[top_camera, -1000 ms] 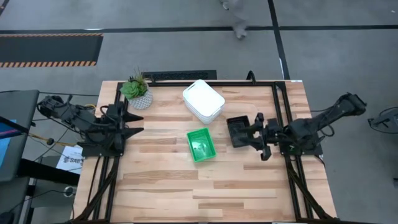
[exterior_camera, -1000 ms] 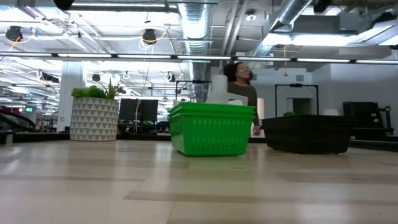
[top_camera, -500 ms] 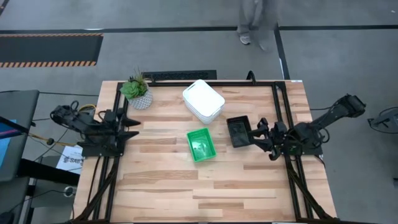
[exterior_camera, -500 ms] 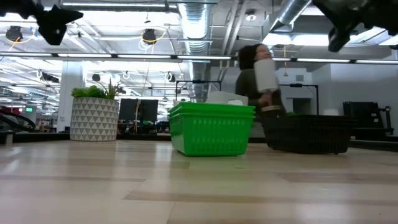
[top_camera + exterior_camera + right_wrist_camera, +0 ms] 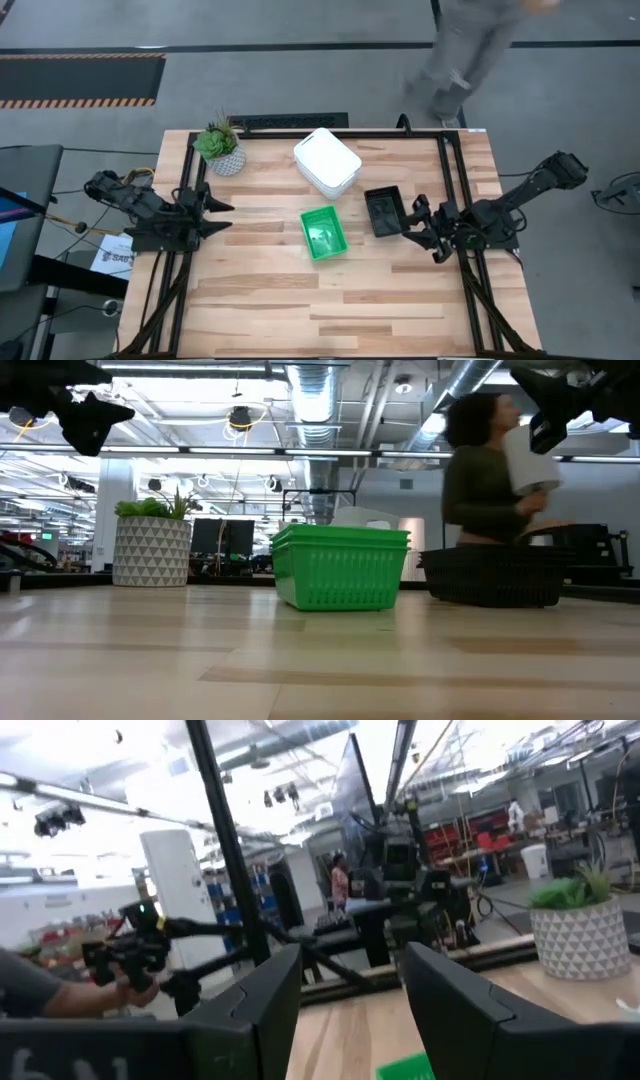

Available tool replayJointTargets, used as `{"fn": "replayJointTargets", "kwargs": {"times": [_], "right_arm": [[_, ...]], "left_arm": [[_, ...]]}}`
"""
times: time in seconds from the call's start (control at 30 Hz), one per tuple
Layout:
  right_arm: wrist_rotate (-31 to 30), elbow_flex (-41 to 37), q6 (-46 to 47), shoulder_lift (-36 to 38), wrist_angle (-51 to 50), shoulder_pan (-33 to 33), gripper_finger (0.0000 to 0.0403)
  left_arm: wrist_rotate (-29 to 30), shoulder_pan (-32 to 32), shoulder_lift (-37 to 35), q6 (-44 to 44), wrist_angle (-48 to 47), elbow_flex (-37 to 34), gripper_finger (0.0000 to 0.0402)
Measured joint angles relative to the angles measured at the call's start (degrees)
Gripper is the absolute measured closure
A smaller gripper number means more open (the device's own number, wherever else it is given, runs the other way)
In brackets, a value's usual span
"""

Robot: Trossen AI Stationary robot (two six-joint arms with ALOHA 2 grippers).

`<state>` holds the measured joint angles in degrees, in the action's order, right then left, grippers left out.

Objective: Stack baskets by color
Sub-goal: Return to Home Position

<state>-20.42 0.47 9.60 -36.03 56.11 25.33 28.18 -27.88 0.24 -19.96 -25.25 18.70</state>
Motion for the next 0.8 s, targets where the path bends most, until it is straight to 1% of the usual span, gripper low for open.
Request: {"fn": "replayJointTargets", "kwargs": {"times": [0.17, 0.3, 0.47, 0.8], "right_arm": [[0.5, 0.0, 0.9, -0.2, -3.5, 0.0, 0.02], [2.6, 0.0, -0.3, -1.3, -4.2, 0.0, 0.0198], [4.1, -0.1, -0.2, -3.3, -6.2, 0.0, 0.0197], [4.1, -0.1, 0.4, -7.8, -6.8, 0.0, 0.0193]], "left_arm": [[0.2, 0.0, 0.0, -0.3, 3.1, -3.5, 0.0178], [0.2, 0.0, -0.1, -0.3, 5.9, -6.4, 0.0178], [0.9, 0.0, 0.0, -1.0, 5.9, -8.8, 0.0178], [2.3, 0.0, 0.0, -0.9, 5.3, -10.7, 0.0178]]}}
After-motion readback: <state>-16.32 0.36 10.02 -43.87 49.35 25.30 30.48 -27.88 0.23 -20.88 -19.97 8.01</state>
